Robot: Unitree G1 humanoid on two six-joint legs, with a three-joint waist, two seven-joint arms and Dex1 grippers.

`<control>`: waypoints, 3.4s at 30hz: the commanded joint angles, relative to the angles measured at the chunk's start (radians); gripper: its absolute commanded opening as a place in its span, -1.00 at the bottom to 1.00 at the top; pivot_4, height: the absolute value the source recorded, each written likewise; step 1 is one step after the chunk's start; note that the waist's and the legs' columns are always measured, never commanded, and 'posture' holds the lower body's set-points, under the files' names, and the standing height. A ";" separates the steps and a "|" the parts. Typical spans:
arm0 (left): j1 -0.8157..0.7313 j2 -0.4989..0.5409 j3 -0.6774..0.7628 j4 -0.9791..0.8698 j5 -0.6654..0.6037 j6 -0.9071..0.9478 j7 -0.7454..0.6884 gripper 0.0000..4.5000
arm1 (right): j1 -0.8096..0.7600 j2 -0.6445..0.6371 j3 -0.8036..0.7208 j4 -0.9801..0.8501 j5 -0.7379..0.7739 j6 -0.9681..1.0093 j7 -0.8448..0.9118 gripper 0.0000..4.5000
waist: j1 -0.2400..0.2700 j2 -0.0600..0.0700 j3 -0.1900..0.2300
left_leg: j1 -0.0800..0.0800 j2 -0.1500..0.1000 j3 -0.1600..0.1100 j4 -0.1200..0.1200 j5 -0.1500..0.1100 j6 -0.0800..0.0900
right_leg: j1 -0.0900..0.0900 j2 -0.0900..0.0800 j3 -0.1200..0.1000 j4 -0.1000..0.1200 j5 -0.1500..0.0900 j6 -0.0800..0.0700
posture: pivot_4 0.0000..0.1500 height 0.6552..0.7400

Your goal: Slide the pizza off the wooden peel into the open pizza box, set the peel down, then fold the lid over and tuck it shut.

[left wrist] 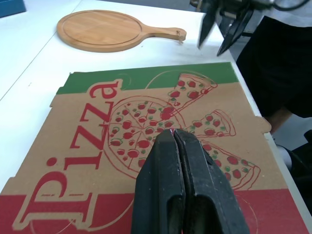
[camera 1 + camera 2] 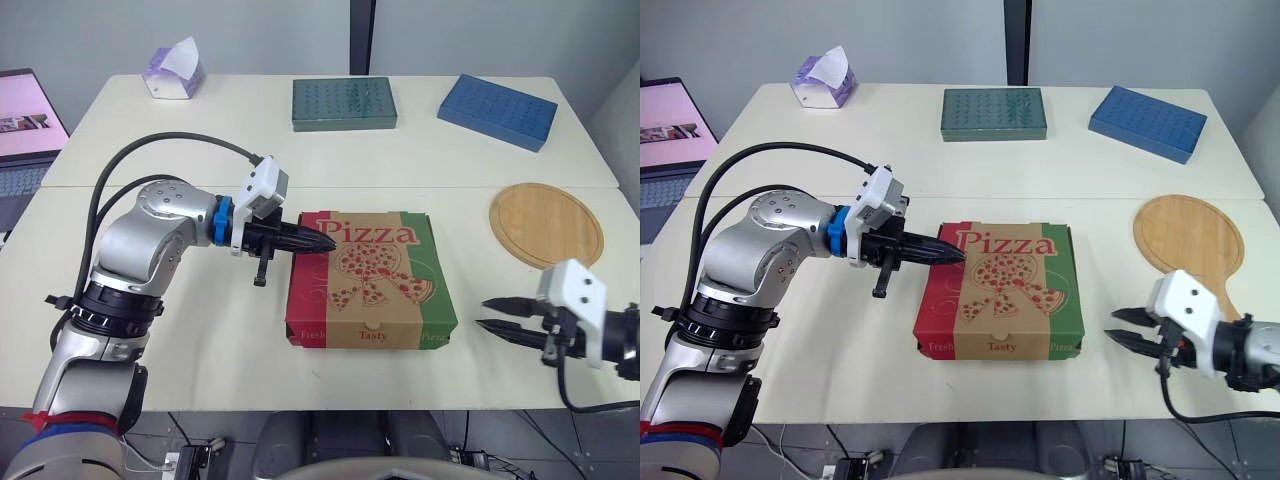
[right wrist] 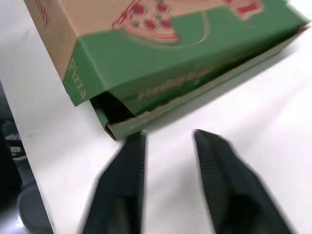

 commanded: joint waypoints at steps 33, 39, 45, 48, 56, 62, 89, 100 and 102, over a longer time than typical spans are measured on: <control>0.029 -0.007 -0.023 -0.071 0.056 -0.071 -0.085 -1.00 | -0.238 0.069 0.375 -0.087 -0.258 -0.214 -0.146 0.99 | 0.000 0.000 0.000 | 0.000 0.000 -0.001 0.000 0.000 0.000 | 0.000 0.000 0.000 0.000 0.000 0.000 | 1.00 1.00; 0.073 0.010 -0.060 -0.112 0.087 -0.097 -0.101 -1.00 | -0.213 0.068 0.418 -0.069 -0.321 -0.244 -0.159 0.99 | 0.000 0.000 0.000 | 0.000 0.000 0.000 0.000 0.000 0.000 | 0.000 0.000 0.000 0.000 0.000 0.000 | 1.00 1.00; 0.122 0.035 -0.089 -0.128 0.142 -0.153 -0.095 -1.00 | -0.180 0.092 0.445 -0.062 -0.378 -0.273 -0.180 0.99 | 0.001 0.000 0.000 | 0.000 0.000 0.000 0.000 0.000 0.000 | 0.000 0.000 0.000 0.000 0.000 0.000 | 1.00 1.00; 0.128 0.039 -0.093 -0.116 0.163 -0.180 -0.095 -1.00 | -0.162 0.114 0.391 -0.076 -0.330 -0.254 -0.171 0.99 | 0.001 0.000 0.000 | 0.000 0.000 0.000 0.000 0.000 0.000 | 0.000 0.000 0.000 0.000 0.000 0.000 | 1.00 1.00; 0.132 0.032 -0.088 -0.099 0.176 -0.199 -0.091 -1.00 | -0.052 0.105 0.068 -0.049 -0.020 -0.055 -0.045 0.99 | 0.003 0.000 0.000 | 0.000 0.000 0.000 0.000 0.000 0.000 | 0.001 0.000 0.000 0.000 0.000 0.000 | 1.00 1.00; 0.132 0.031 -0.086 -0.095 0.180 -0.203 -0.088 -1.00 | -0.063 0.083 0.099 0.046 -0.088 -0.064 -0.088 0.99 | 0.001 0.000 0.000 | 0.001 0.000 0.000 0.000 0.000 0.000 | 0.001 0.000 0.000 0.000 0.000 0.000 | 1.00 1.00; 0.134 0.028 -0.085 -0.099 0.178 -0.196 -0.074 -1.00 | -0.115 0.127 0.367 0.038 -0.116 -0.075 -0.126 -0.96 | 0.000 0.000 0.000 | 0.001 0.000 0.000 0.000 0.000 0.000 | 0.001 0.000 0.000 0.000 0.000 0.000 | 1.00 1.00; 0.131 0.028 -0.077 -0.098 0.170 -0.192 -0.071 -1.00 | -0.143 0.064 0.181 0.012 0.010 -0.047 -0.040 -0.96 | -0.001 0.000 0.000 | 0.001 0.000 0.000 0.000 0.000 0.000 | 0.001 0.000 0.000 0.000 0.000 0.000 | 1.00 1.00; 0.125 0.030 -0.067 -0.097 0.164 -0.187 -0.071 -1.00 | -0.181 0.083 0.226 -0.006 0.026 -0.035 -0.063 -0.96 | -0.001 0.000 0.000 | 0.001 0.000 0.000 0.000 0.000 0.000 | 0.001 0.000 0.000 0.000 0.000 0.000 | 1.00 1.00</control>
